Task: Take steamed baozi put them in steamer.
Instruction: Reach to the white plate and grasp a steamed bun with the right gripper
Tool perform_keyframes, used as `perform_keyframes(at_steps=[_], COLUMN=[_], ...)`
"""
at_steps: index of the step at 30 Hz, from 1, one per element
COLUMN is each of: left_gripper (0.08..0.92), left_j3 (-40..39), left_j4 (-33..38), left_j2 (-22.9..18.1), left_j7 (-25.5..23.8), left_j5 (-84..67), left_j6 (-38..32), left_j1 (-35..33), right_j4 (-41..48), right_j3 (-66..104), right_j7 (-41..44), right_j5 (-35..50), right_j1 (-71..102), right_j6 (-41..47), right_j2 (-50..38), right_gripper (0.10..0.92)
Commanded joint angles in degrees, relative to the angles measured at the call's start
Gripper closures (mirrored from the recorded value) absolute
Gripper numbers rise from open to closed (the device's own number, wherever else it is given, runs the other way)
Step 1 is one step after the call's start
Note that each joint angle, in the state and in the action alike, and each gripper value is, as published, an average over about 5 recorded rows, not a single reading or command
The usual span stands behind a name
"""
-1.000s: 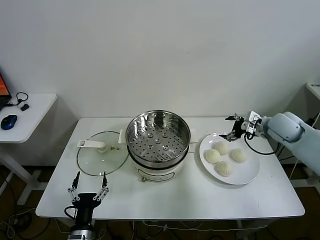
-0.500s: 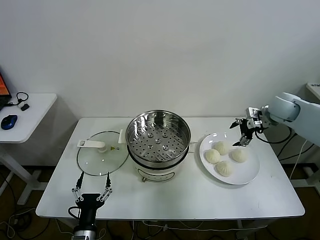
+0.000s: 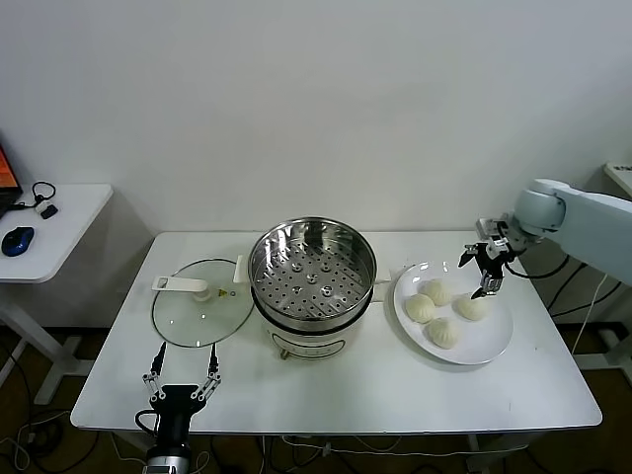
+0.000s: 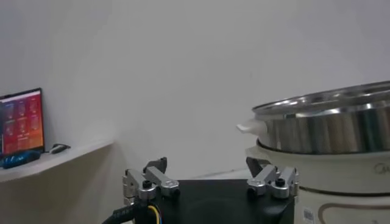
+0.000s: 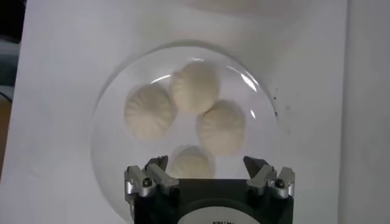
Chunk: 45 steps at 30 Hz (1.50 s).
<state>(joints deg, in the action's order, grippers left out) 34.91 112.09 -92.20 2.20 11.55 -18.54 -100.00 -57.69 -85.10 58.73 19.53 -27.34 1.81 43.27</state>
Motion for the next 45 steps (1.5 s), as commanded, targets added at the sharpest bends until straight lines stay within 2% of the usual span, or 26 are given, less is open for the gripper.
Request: perform_keyframes(at_steps=[1, 8, 29, 45], left_gripper=[0.177, 0.177, 0.177, 0.177], left_j3=[0.0, 0.5, 1.7, 1.9], left_j4=[-0.4, -1.4, -2.9, -3.0], left_j2=[-2.8, -2.8, -2.8, -2.8], left_j7=[-0.1, -0.4, -1.3, -1.3], left_j5=[0.2, 0.4, 1.8, 1.7], left_j6=[0.0, 0.1, -0.7, -0.5], left_j1=[0.1, 0.5, 1.1, 1.5], right_j4=[8.1, 13.8, 22.2, 22.9], right_j3=[1.2, 5.9, 12.3, 13.8], right_j7=[1.2, 1.1, -0.1, -0.2], right_j5=[-1.1, -2.5, -7.8, -7.8], right_j1=[3.8, 8.7, 15.2, 15.9], right_j6=[-2.3, -2.6, -3.7, -3.1], right_j2=[5.0, 9.0, 14.1, 15.2], right_gripper=[0.203, 0.203, 0.203, 0.218])
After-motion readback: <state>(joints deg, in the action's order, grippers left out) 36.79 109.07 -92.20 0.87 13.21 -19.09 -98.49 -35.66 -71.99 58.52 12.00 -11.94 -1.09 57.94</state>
